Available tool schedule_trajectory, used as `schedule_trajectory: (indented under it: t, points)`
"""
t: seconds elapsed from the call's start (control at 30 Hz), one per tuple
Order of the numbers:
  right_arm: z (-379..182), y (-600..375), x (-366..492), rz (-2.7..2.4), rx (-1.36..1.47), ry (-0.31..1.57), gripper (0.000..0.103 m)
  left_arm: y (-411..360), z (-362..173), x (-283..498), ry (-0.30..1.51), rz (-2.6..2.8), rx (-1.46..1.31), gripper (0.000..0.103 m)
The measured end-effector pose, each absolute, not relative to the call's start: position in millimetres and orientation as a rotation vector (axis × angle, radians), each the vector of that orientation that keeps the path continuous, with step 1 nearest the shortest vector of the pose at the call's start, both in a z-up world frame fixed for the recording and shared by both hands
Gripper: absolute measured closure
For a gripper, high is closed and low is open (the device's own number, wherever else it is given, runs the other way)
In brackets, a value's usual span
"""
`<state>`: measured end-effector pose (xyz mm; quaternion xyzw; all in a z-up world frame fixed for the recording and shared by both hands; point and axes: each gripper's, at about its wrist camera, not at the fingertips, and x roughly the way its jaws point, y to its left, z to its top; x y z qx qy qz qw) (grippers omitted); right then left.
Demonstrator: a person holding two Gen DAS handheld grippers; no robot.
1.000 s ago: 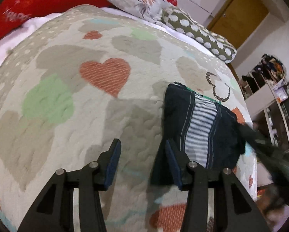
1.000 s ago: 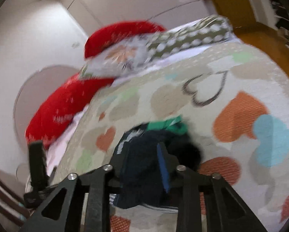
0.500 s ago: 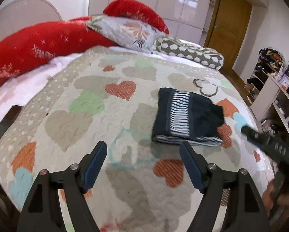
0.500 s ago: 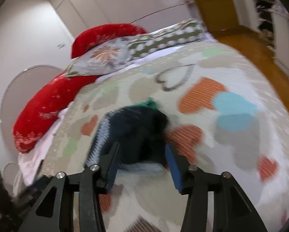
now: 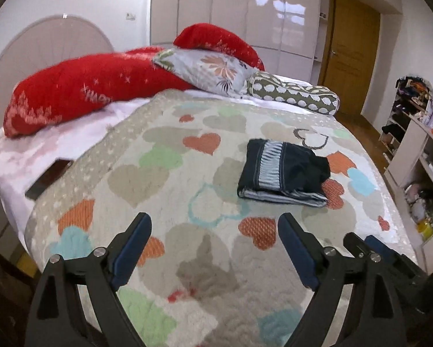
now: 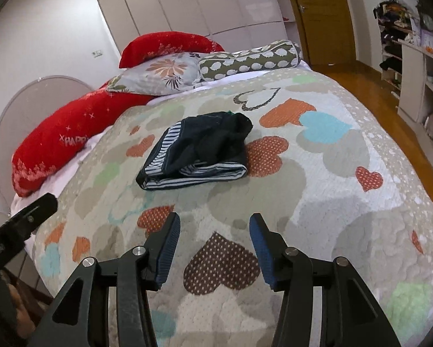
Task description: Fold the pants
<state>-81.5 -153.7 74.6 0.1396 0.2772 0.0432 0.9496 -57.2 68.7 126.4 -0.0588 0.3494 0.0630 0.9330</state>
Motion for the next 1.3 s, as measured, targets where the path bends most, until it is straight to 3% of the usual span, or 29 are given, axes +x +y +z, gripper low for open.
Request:
schedule_trajectory:
  t: [0.43,1.3]
  points:
    - [78.6,-128.7,-122.1,0.057,0.173,0.523,0.047,54.0,133.1,-83.5,0.744,0.075,-0.106,0.015]
    - [65.3,-130.8,-112.9,0.039,0.176,0.581,0.044,49.8,115.6,-75.7,0.818,0.058,-0.101,0.015]
